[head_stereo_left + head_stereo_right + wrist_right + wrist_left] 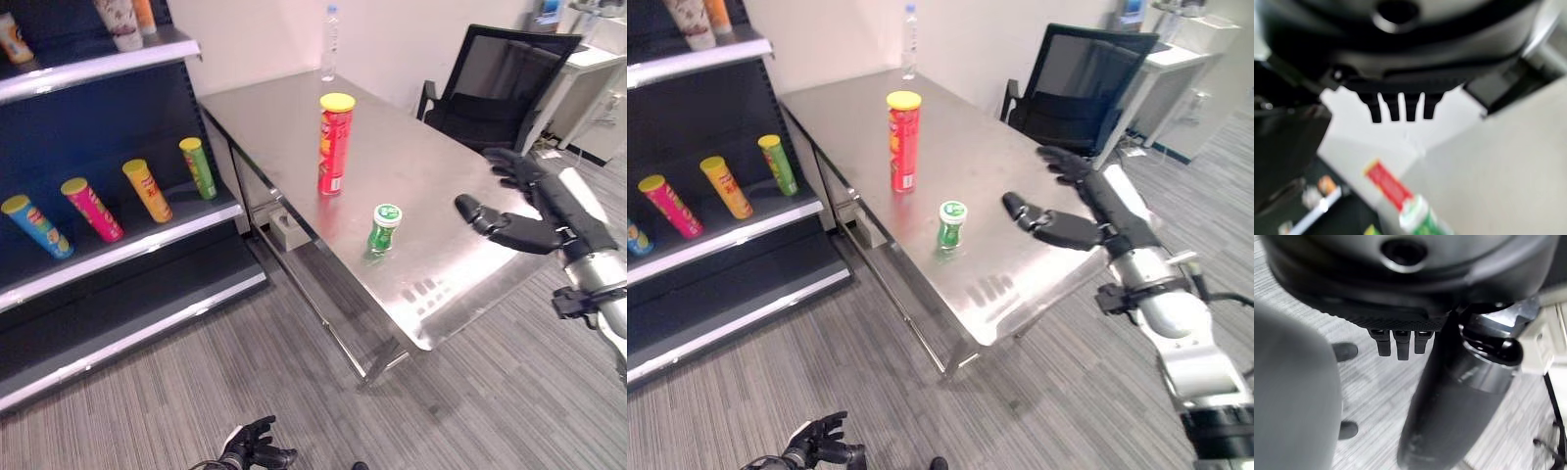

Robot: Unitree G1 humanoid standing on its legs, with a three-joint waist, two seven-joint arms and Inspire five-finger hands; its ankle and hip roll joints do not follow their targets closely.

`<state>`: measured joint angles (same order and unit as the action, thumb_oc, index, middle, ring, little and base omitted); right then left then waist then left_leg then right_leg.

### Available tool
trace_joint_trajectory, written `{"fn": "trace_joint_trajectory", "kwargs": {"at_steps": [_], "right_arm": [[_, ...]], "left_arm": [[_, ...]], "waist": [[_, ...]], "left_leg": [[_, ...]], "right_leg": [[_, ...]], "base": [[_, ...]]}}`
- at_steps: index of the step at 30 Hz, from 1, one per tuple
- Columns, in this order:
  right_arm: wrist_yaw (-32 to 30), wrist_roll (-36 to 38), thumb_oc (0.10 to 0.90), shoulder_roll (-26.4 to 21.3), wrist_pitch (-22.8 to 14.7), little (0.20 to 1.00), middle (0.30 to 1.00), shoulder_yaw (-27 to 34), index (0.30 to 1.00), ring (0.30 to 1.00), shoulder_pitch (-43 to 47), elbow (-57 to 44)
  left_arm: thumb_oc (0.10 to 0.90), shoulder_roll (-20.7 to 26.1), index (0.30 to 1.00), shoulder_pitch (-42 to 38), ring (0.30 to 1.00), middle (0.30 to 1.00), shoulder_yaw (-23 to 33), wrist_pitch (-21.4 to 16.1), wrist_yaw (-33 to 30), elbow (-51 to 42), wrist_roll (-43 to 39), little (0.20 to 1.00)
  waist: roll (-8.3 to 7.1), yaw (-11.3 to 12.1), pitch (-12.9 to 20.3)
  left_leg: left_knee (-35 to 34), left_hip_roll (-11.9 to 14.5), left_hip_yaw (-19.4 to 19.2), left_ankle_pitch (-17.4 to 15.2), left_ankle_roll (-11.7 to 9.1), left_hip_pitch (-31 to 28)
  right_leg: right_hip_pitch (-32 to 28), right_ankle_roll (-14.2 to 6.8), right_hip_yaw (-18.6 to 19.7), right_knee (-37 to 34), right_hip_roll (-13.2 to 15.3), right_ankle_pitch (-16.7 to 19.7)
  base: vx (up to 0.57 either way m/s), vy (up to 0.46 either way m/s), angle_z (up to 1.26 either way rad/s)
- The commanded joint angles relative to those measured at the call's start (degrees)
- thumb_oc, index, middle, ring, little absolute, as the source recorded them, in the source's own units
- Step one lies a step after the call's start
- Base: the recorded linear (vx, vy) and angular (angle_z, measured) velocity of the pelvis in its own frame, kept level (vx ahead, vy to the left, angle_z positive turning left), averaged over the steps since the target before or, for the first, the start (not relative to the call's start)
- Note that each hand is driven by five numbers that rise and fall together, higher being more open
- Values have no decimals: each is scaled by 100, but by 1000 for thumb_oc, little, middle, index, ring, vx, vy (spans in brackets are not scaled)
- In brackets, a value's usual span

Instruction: Put the goods on the table back onto the shelves and tidy them up.

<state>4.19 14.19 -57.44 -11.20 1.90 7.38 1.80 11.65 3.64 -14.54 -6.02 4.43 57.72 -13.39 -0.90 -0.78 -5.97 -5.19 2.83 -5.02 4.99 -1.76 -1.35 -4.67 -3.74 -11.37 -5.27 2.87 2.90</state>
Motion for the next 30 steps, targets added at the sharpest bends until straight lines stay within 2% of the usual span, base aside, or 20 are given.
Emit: {"fn": "trace_joint_trajectory", "kwargs": {"at_steps": [1,6,14,30], "right_arm": [[-319,15,800,-177,-244,900,900,133,900,900,1012,567],[-501,-506,800,-190,-122,900,900,-317,900,900,1343,1107],[-865,-1278,800,-144,1,900,900,-558,900,900,1582,1386],[-1298,-1721,800,274,121,900,900,-1065,900,900,2305,1962]], "left_arm": [[800,331,900,-167,900,900,-30,-274,68,111,-20,900],[800,337,900,-93,900,900,-69,-265,60,36,-26,900],[800,421,900,-78,900,900,-47,-287,-55,-187,-65,900],[800,541,900,30,900,900,15,-325,-178,-424,-248,900]], "waist": [[-405,167,213],[-403,282,151],[-348,405,-72],[-262,599,-295]], "left_leg": [[19,32,-139,-703,-192,-425],[19,25,-11,-665,-209,-296],[19,-17,207,-576,-223,39],[19,-93,451,-463,-233,392]], "right_leg": [[-47,-681,351,27,488,-237],[-13,-676,236,27,507,-262],[160,-673,75,27,556,-273],[345,-671,-103,27,582,-287]], "base": [[27,-12,33],[15,-6,18],[-11,-10,9],[-9,-3,10]]}}
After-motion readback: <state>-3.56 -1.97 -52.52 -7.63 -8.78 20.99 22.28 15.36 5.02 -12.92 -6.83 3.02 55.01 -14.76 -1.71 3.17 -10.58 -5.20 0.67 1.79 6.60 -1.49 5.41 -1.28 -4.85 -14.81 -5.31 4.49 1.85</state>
